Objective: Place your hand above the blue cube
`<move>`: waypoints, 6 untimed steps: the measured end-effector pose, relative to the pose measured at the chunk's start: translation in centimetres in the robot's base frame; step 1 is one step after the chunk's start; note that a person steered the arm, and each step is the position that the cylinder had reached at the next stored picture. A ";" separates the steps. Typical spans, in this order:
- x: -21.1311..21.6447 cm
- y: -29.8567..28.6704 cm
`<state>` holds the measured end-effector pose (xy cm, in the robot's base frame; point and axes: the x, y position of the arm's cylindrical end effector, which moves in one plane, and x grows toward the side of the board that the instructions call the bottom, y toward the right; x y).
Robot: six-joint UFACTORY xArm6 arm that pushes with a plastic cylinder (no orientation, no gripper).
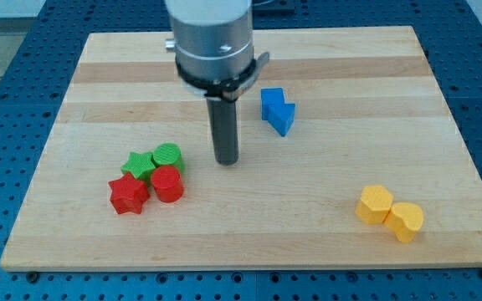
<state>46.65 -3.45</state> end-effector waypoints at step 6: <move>-14.4 -0.9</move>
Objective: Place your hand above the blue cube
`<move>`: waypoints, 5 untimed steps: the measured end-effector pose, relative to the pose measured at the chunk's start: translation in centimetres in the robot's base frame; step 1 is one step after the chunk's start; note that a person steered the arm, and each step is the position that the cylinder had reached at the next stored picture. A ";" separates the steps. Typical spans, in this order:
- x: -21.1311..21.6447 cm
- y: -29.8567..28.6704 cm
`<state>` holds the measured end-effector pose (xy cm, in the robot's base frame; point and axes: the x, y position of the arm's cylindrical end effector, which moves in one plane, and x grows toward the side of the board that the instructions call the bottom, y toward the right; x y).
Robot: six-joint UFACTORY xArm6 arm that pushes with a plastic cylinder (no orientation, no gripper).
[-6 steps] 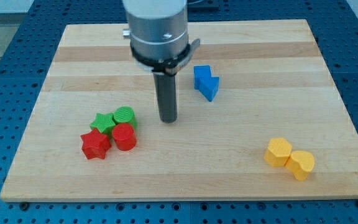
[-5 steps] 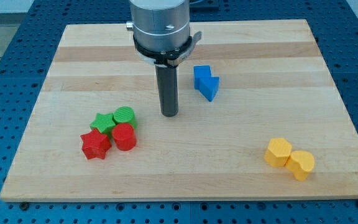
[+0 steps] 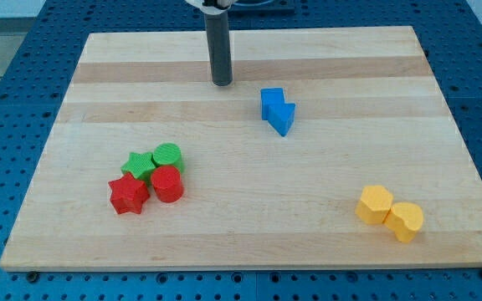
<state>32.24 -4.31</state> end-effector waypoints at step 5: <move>0.9 8.8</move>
